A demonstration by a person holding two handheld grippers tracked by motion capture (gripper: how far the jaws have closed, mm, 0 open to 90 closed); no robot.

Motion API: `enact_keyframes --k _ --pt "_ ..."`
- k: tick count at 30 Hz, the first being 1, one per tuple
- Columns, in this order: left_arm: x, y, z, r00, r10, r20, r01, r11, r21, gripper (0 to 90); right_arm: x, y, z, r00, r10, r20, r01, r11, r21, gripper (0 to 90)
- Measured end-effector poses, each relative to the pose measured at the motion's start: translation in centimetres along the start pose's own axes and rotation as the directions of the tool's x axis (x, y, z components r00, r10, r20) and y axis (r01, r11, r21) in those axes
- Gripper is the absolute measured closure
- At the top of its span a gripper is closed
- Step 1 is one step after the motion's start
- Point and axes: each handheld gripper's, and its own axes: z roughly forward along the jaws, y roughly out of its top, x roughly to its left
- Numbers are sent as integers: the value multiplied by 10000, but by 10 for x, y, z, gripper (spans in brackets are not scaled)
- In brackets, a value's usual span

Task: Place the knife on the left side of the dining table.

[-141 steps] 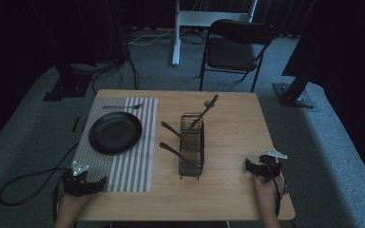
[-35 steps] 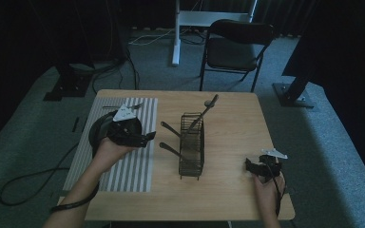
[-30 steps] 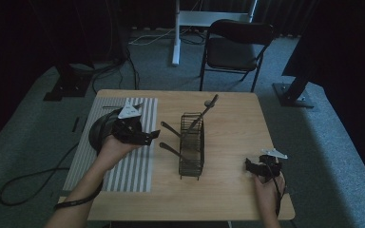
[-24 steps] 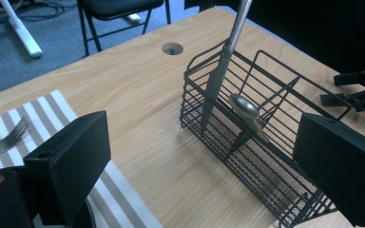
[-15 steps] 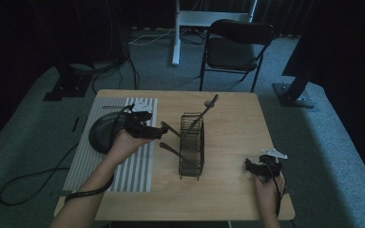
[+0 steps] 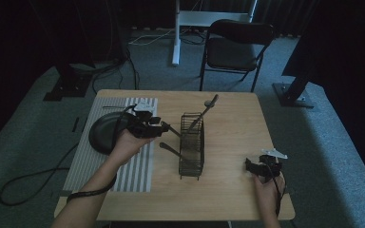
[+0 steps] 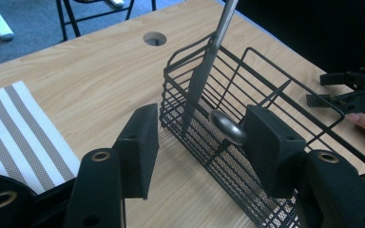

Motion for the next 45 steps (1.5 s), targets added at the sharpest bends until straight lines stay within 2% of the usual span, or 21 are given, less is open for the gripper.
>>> enact_keyframes --k 1,5,7,9,12,14,15,16,17,18,25,29,33,39,41,44,45 --pt "0 0 0 9999 -24 150 24 10000 17 485 0 0 0 10000 0 0 0 10000 0 123" --pt "-5 2 3 9993 219 318 -222 9997 109 629 0 0 0 10000 1 1 -1 10000 -2 123" --pt "-7 3 3 9988 203 456 -209 9997 126 698 0 0 0 10000 2 0 -2 10000 -1 123" --pt "-7 3 2 9984 257 499 -261 9996 68 707 0 0 0 10000 1 0 -1 10000 -1 123" --pt "-6 3 0 9961 -88 882 91 10000 -28 756 0 0 0 10000 -5 0 5 10000 -4 123" --pt "-6 3 -1 9903 -259 1366 277 9996 -112 784 0 0 0 10000 0 1 0 10000 -2 123" --pt "-6 3 -1 9903 -259 1366 277 9996 -112 801 0 0 0 10000 4 -1 -4 10000 0 123" --pt "-9 3 -2 9798 -464 1944 508 9985 -179 825 0 0 0 10000 12 -3 -12 10000 2 123" --pt "-10 4 -3 9777 -447 2052 501 9985 -215 834 0 0 0 10000 4 -3 -4 10000 0 123" --pt "-14 5 -3 9802 -354 1951 402 9990 -208 835 0 0 0 10000 1 -2 -1 10000 -1 123" --pt "-23 8 -3 9844 -156 1751 219 9992 -344 837 0 0 0 10000 7 -2 -7 10000 -1 123" --pt "-26 8 -6 9842 -83 1769 161 9990 -425 838 0 0 0 10000 9 -1 -9 10000 0 123" --pt "-26 10 -10 9800 -115 1988 211 9987 -464 838 0 0 0 10000 6 -2 -6 10000 -1 124" --pt "-29 12 -19 9782 -64 2076 180 9984 -543 838 0 0 0 10000 2 1 -2 10000 -4 123" --pt "-32 15 -26 9805 75 1961 46 9981 -611 838 0 0 0 10000 2 -1 -2 10000 7 123" --pt "-33 16 -30 9795 111 2013 12 9982 -605 838 0 0 0 10000 0 -2 0 10000 8 124" --pt "-35 18 -36 9776 173 2096 -20 9973 -729 838 0 0 0 10000 1 -2 -1 10000 7 124"
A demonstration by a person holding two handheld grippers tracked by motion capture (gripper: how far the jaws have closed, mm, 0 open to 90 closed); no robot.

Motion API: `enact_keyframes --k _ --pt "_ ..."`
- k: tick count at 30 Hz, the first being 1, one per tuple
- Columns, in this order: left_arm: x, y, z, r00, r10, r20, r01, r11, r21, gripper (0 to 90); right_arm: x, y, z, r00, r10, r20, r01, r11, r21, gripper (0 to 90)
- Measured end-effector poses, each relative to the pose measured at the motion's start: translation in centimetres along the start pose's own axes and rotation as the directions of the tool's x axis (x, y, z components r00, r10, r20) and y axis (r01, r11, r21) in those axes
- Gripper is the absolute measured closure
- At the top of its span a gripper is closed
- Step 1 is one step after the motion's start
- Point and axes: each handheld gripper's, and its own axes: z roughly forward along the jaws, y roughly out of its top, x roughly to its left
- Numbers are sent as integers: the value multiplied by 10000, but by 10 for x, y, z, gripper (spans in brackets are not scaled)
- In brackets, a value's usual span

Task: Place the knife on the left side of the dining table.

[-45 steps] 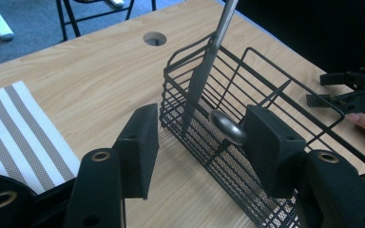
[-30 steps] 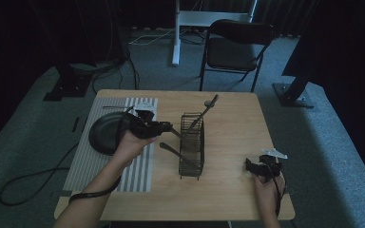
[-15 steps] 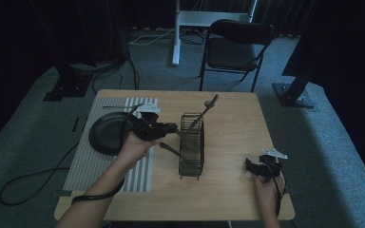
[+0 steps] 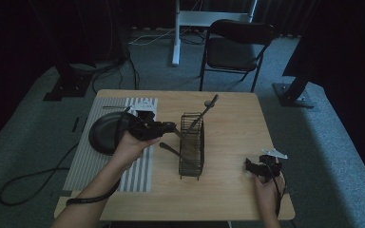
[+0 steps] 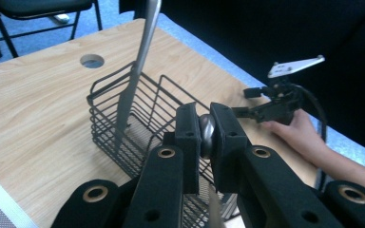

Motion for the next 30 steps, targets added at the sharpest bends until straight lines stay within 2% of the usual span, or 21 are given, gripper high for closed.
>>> enact_keyframes --k 7,14,19,25,30 --pt "-12 8 -16 9996 287 11 -286 9992 -292 838 0 0 0 10000 11 -6 -11 10000 6 123" --pt "-21 23 -44 9989 459 -25 -459 9953 -857 838 0 0 0 10000 -1 1 1 10000 7 124" --pt "-20 29 -61 9989 424 -193 -443 9924 -1145 838 0 0 0 10000 7 0 -7 10000 3 124" --pt "-16 30 -82 9978 276 -600 -364 9881 -1496 838 0 0 0 10000 -11 4 11 10000 -3 124" --pt "-14 30 -92 9959 234 -876 -372 9865 -1598 839 0 0 0 10000 -9 3 9 10000 -6 124"
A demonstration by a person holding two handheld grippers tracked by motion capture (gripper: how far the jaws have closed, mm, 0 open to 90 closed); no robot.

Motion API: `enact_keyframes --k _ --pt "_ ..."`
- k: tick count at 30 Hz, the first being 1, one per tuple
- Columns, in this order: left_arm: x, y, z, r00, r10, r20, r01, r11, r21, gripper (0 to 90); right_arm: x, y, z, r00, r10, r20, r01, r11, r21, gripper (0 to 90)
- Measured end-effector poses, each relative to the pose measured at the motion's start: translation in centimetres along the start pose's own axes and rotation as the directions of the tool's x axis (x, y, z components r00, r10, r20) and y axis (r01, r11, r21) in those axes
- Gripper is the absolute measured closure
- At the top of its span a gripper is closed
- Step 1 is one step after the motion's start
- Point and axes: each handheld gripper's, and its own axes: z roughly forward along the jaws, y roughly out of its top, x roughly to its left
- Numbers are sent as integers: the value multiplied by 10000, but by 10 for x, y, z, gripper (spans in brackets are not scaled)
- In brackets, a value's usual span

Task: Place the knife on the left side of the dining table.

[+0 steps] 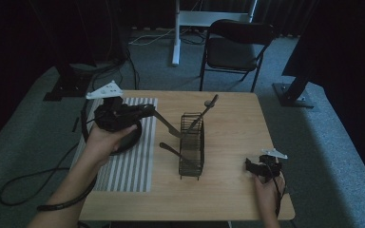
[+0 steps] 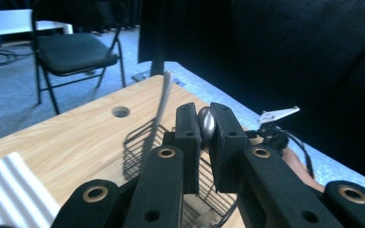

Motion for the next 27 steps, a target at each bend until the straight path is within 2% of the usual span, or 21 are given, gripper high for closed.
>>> enact_keyframes --k 7,8,13,18,24,26,27 --pt "11 -5 -16 9983 -249 -521 246 9997 -53 838 0 0 0 10000 -13 0 13 10000 6 123" --pt "13 -7 -20 9968 -239 -757 239 9997 -13 838 0 0 0 10000 -12 -1 12 10000 6 124" --pt "21 -17 -26 9936 -336 -1079 353 9993 139 838 0 0 0 10000 -4 0 4 10000 4 124" --pt "32 -35 -29 9876 -558 -1468 621 9973 391 838 0 0 0 10000 5 -1 -5 10000 5 124" --pt "48 -65 -29 9761 -1031 -1911 1185 9904 711 838 0 0 0 10000 13 -4 -13 10000 14 124" --pt "50 -70 -29 9753 -1064 -1935 1237 9891 795 838 0 0 0 10000 8 -2 -8 10000 16 124" --pt "54 -79 -28 9711 -1197 -2062 1393 9867 832 838 0 0 0 10000 5 0 -5 10000 17 124"
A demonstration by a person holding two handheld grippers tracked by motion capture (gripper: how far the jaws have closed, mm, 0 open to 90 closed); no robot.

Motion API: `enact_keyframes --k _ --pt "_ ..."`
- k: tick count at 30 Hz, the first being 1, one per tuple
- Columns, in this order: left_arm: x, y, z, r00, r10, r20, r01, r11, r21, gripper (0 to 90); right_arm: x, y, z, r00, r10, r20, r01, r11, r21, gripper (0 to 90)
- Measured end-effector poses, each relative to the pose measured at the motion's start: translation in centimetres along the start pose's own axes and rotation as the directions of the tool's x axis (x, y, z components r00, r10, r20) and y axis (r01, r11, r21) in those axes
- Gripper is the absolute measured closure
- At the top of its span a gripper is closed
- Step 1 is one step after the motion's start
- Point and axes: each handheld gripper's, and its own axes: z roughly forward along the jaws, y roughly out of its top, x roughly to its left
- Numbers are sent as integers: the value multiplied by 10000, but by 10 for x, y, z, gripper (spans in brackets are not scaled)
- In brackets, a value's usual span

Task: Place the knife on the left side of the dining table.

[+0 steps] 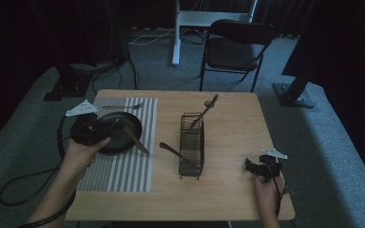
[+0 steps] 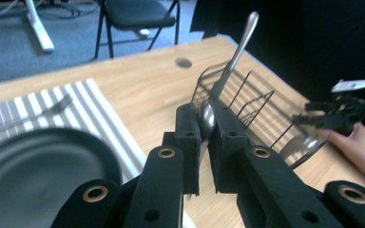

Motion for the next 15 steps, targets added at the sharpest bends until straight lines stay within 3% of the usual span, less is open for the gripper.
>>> enact_keyframes --k 5,6,10,12,15 --pt "11 -16 5 9991 -408 58 407 9991 151 837 0 0 0 10000 -10 3 10 10000 -9 124" --pt "16 -24 8 9977 -672 64 670 9976 188 837 0 0 0 10000 -3 4 3 10000 -21 124" --pt "23 -36 11 9943 -1066 3 1066 9942 172 837 0 0 0 10000 3 -1 -3 10000 -7 124" --pt "24 -42 12 9936 -1126 -52 1127 9934 219 837 0 0 0 10000 2 -1 -2 10000 -9 124" --pt "27 -47 12 9907 -1352 181 1348 9907 208 838 0 0 0 10000 3 -1 -3 10000 -9 124"
